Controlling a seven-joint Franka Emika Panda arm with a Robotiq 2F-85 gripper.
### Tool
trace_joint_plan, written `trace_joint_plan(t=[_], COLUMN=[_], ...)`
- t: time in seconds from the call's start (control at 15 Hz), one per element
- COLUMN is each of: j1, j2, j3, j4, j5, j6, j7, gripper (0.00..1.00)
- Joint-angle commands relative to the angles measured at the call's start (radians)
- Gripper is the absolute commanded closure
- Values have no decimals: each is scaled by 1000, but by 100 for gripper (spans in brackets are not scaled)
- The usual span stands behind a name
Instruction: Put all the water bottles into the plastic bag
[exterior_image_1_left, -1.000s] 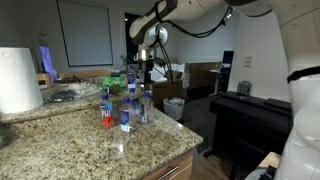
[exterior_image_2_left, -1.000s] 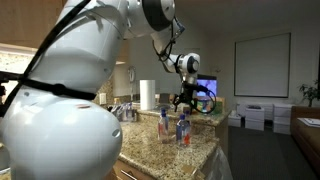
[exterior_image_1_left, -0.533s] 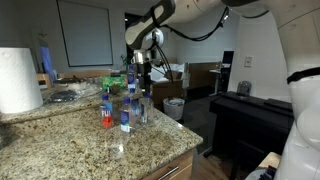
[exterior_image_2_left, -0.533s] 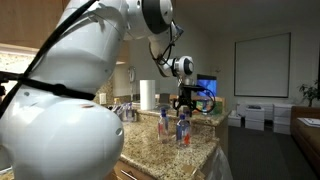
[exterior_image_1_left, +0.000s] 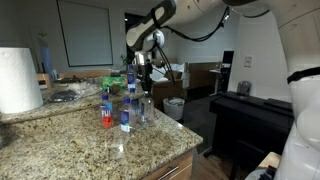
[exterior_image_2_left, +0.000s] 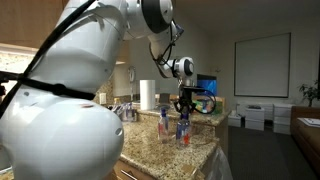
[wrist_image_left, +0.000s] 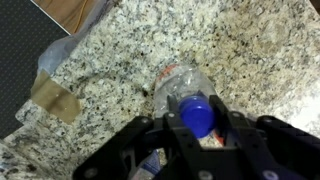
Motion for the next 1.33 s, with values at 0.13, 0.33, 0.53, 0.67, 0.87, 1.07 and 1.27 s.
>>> trace_joint_plan(t=[0.13,0.33,0.53,0.67,0.87,1.07,1.27], j1=[-51,-106,-186,-243,-323,-384,-421], j2=[-60,-94,-118,-114,-82,-37,16], j3=[-17,-60,-111,-144,-177,-179,-174], j4=[-31,-32,-29,-23,-20,-44,-68], j5=[-11,-5,27,53,125,244,339], j6=[25,37,35,28,14,-13,-40], j7=[22,14,-8,-30,-73,-128,-155], gripper=[88,88,88,88,88,88,88])
